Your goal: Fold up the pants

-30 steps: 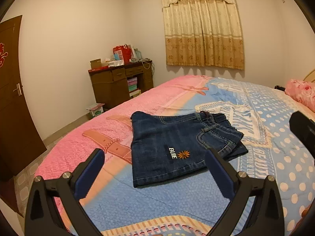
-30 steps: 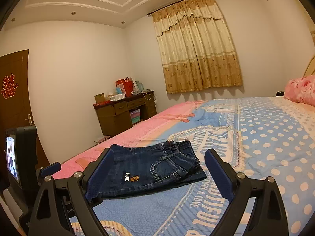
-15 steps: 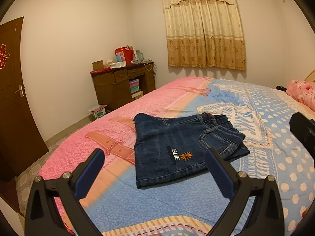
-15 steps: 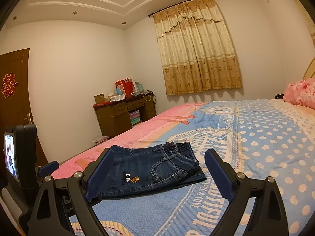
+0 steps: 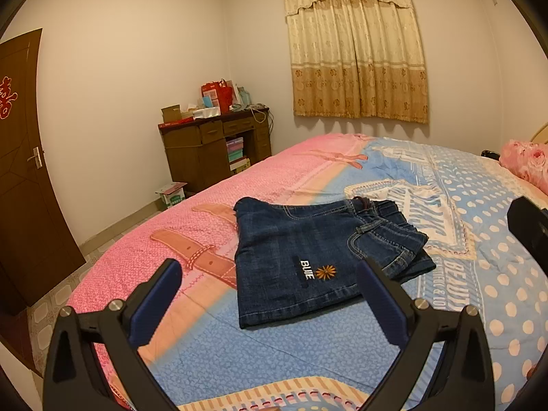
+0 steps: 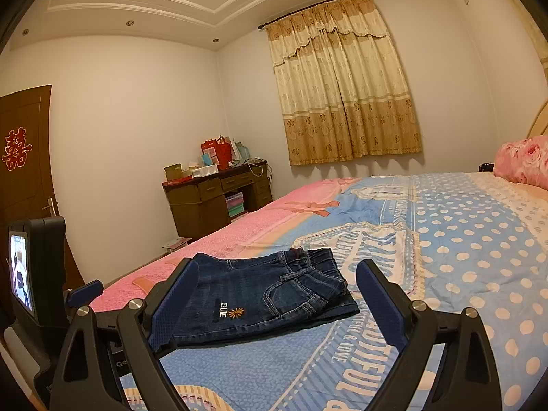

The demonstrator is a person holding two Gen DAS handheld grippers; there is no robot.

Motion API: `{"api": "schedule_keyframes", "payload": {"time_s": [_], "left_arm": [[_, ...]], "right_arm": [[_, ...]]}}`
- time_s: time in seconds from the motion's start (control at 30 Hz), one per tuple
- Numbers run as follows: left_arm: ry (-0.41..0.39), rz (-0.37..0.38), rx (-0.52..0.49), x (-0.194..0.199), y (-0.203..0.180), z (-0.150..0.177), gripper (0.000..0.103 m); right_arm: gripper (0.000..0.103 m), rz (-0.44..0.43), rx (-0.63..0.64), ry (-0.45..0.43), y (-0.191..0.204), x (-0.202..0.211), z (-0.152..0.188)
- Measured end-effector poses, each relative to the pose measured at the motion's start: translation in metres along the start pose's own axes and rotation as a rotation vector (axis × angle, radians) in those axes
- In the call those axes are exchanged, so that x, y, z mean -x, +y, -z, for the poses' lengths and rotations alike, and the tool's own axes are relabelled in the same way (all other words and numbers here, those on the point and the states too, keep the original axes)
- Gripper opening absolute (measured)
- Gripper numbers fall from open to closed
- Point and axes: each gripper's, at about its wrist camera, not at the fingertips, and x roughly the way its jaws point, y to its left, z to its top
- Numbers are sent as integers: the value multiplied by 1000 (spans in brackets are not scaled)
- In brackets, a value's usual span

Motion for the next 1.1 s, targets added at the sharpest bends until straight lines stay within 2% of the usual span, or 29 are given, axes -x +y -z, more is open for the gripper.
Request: {"api": "schedule_keyframes", "payload": {"time_s": [1.1], "left_arm": [[2,-6,-4,1,-2,1,103]], "right_arm": [[94,16,-15,3,-3,2,5]]}}
